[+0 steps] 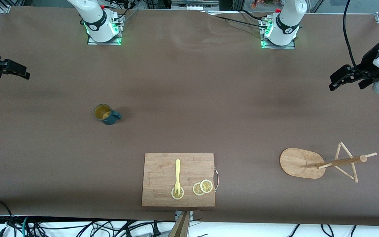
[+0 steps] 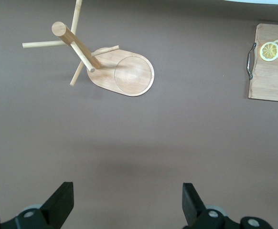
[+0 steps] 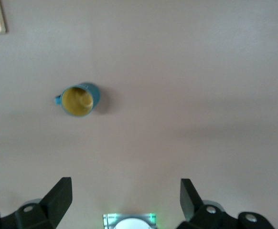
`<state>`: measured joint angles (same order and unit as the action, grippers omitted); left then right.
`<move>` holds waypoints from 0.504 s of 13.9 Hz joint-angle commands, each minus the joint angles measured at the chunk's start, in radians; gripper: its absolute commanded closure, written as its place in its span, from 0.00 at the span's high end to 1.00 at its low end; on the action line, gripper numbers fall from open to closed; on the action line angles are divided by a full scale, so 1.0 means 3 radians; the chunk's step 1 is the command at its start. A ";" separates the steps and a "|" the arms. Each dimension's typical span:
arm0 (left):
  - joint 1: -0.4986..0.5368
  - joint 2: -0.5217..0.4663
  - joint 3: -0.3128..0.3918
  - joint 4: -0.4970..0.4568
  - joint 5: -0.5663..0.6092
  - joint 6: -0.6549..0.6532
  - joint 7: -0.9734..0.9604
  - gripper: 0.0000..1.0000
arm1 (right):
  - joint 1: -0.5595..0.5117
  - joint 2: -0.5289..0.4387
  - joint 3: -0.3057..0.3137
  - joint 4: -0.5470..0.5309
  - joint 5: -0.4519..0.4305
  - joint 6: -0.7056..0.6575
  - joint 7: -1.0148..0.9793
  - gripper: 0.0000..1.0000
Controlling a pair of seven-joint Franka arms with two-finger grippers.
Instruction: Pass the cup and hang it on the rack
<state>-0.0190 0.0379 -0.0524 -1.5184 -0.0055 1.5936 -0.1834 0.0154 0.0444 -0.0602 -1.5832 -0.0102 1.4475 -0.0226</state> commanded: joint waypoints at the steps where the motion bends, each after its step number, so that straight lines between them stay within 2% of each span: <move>1: -0.0013 0.0001 0.0006 0.0035 0.0003 -0.0009 0.0074 1.00 | 0.0244 0.0179 0.0017 -0.0045 -0.0053 -0.0268 0.0080 1.00; 3: -0.0013 0.0001 0.0006 0.0035 0.0003 -0.0015 0.0074 1.00 | 0.0255 0.0164 0.0027 -0.0279 -0.0053 0.0173 0.0233 1.00; 7: -0.0008 0.0001 0.0011 0.0035 0.0003 -0.0014 0.0074 1.00 | 0.0306 0.0056 0.0098 -0.1103 -0.0048 0.1497 0.0560 1.00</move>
<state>-0.0192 0.0379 -0.0526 -1.5183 -0.0055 1.5936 -0.1834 0.0978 0.1107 -0.0440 -1.7824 -0.0136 1.7526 0.0838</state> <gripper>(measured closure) 0.000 0.004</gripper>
